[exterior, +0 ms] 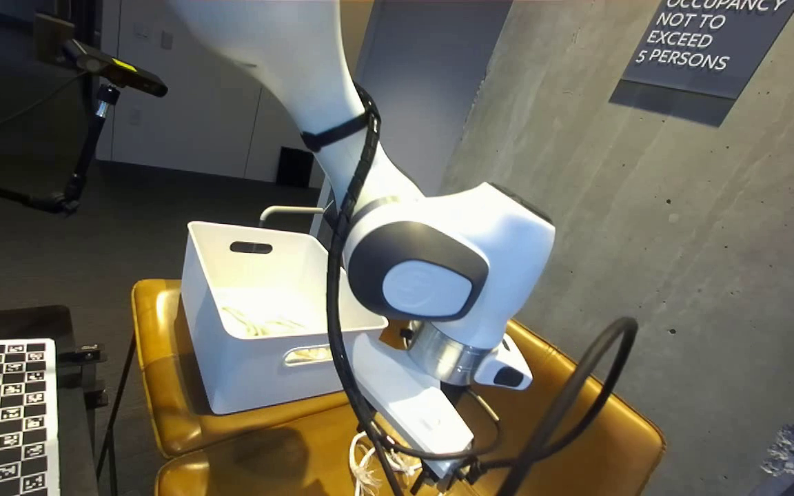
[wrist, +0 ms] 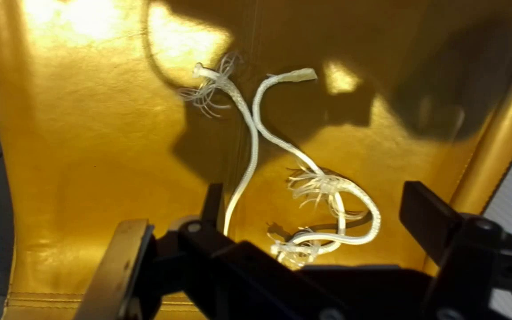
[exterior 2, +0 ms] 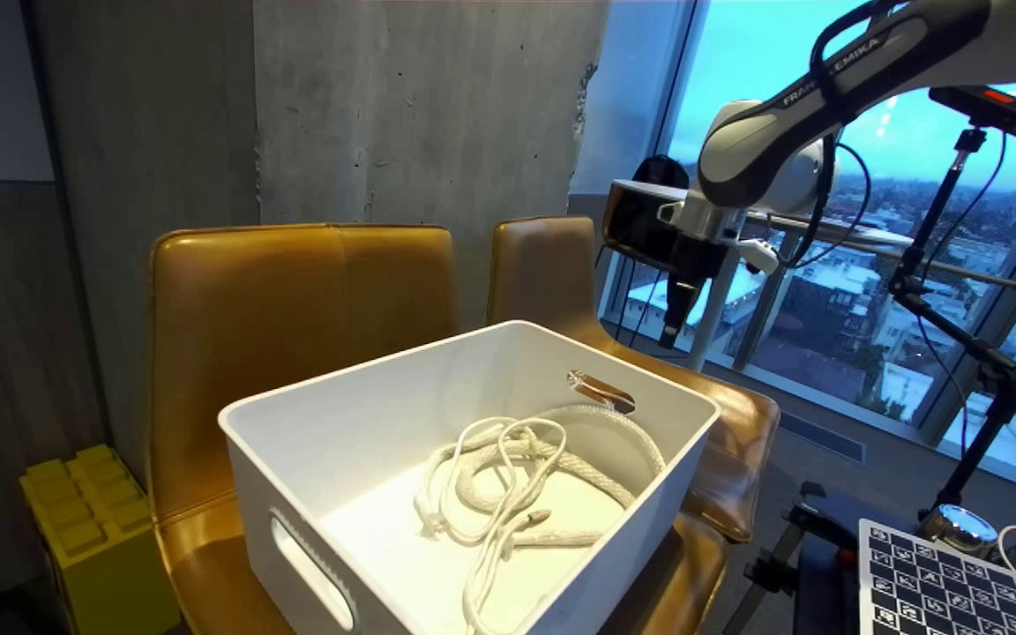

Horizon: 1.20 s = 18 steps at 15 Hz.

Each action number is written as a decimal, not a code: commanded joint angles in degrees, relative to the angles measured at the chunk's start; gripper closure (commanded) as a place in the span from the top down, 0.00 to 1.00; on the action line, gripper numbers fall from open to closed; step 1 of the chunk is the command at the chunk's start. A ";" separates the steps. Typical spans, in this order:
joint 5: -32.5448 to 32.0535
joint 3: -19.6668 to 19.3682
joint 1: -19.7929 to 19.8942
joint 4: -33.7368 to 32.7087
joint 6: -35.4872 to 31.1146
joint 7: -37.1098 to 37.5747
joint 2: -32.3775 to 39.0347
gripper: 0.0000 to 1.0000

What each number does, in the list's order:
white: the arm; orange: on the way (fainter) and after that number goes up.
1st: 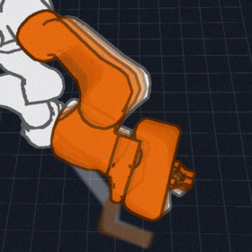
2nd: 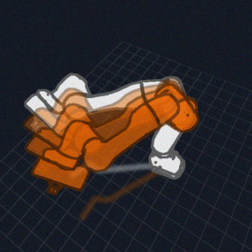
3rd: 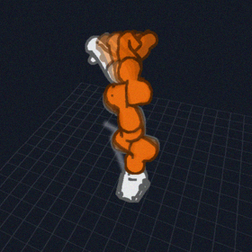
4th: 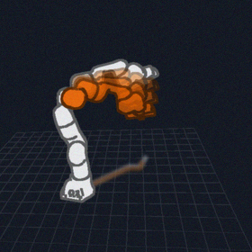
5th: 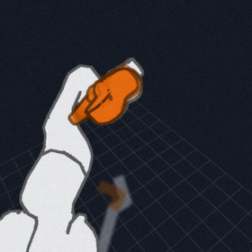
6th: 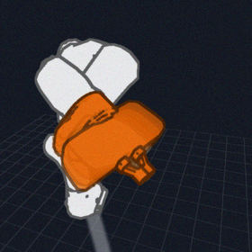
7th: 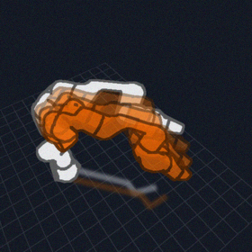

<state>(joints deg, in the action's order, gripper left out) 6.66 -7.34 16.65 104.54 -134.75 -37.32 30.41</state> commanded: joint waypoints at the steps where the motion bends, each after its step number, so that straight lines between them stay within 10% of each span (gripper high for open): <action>1: -2.52 0.59 2.27 -11.20 1.14 2.57 9.39 1.00; 18: -9.73 2.10 2.27 -49.30 10.45 10.13 38.69 1.00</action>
<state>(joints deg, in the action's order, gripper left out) -1.29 -5.85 18.96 61.58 -126.71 -28.80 64.58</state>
